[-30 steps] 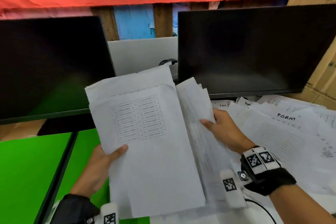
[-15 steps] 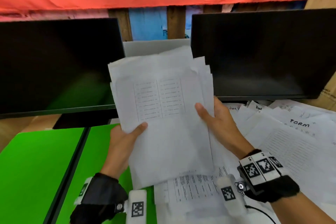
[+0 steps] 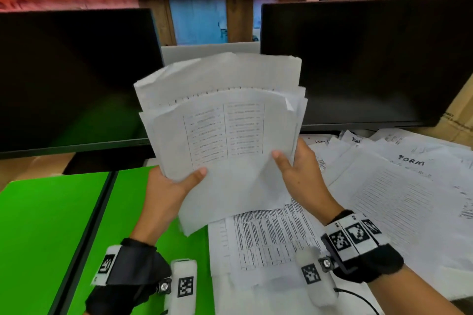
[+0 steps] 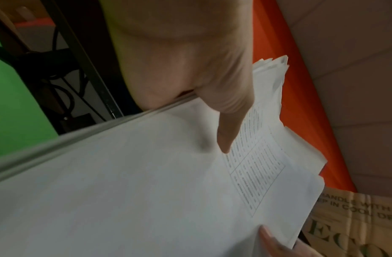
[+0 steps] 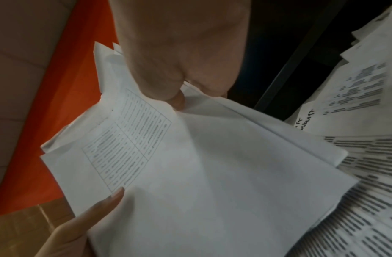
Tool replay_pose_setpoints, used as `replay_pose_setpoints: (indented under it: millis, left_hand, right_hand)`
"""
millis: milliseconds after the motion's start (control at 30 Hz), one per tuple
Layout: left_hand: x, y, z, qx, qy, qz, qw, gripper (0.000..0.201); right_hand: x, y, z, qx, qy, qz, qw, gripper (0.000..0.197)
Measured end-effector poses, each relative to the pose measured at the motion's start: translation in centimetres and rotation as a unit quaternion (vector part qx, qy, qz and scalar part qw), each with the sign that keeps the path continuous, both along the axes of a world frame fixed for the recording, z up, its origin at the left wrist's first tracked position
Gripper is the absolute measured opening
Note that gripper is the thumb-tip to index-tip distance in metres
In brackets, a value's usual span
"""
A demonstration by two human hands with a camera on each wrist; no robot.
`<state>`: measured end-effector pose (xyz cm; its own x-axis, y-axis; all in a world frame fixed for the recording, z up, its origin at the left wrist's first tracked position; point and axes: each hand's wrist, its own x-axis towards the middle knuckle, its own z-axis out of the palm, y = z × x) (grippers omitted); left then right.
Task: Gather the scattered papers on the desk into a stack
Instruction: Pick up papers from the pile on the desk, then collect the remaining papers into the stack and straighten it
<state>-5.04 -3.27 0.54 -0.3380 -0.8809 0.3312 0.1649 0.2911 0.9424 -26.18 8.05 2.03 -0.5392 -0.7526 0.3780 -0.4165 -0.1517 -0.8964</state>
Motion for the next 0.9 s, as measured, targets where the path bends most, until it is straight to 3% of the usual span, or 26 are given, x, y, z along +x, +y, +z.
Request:
replay_pose_setpoints:
  millis: [100,233,300,367,433,533,600,767,900]
  left_hand:
    - [-0.2,0.1,-0.2,0.0,-0.016,-0.019,1.0,0.033]
    - [-0.5,-0.3,-0.8,0.007,-0.025,0.036,0.999,0.018]
    - [0.0,-0.8,-0.5,-0.005,-0.015,0.066,0.998,0.02]
    - [0.9,-1.4,-0.3,-0.02,-0.01,0.088,0.996,0.023]
    - [1.6,-1.7,0.0,-0.031,-0.01,0.105,0.994,0.023]
    - [2.2,-2.0,0.0,-0.036,-0.013,0.112,0.993,0.024]
    - [2.2,-1.9,-0.2,-0.036,-0.017,0.112,0.993,0.027]
    - [2.5,-1.8,-0.8,-0.034,-0.035,0.119,0.992,0.017]
    - [2.5,-1.6,-0.7,-0.041,-0.04,0.107,0.993,0.022]
  right_hand:
    - [-0.2,-0.3,-0.1,0.033,0.026,0.005,0.999,0.035]
    - [-1.5,-0.4,-2.4,0.204,0.129,0.007,0.971,0.041]
    - [-2.9,0.1,-3.8,0.324,0.177,-0.041,0.928,0.043]
    - [-4.2,0.8,-4.9,0.442,0.22,-0.094,0.865,0.056]
    - [-4.9,1.3,-5.6,0.494,0.248,-0.107,0.827,0.071]
    - [-5.2,1.0,-6.1,0.476,0.255,-0.068,0.839,0.079]
    - [-5.2,0.2,-6.2,0.47,0.197,-0.053,0.858,0.081]
    - [-6.2,-1.2,-6.3,0.427,0.073,-0.103,0.896,0.034]
    - [-6.8,0.0,-6.6,0.354,0.058,-0.122,0.926,0.018]
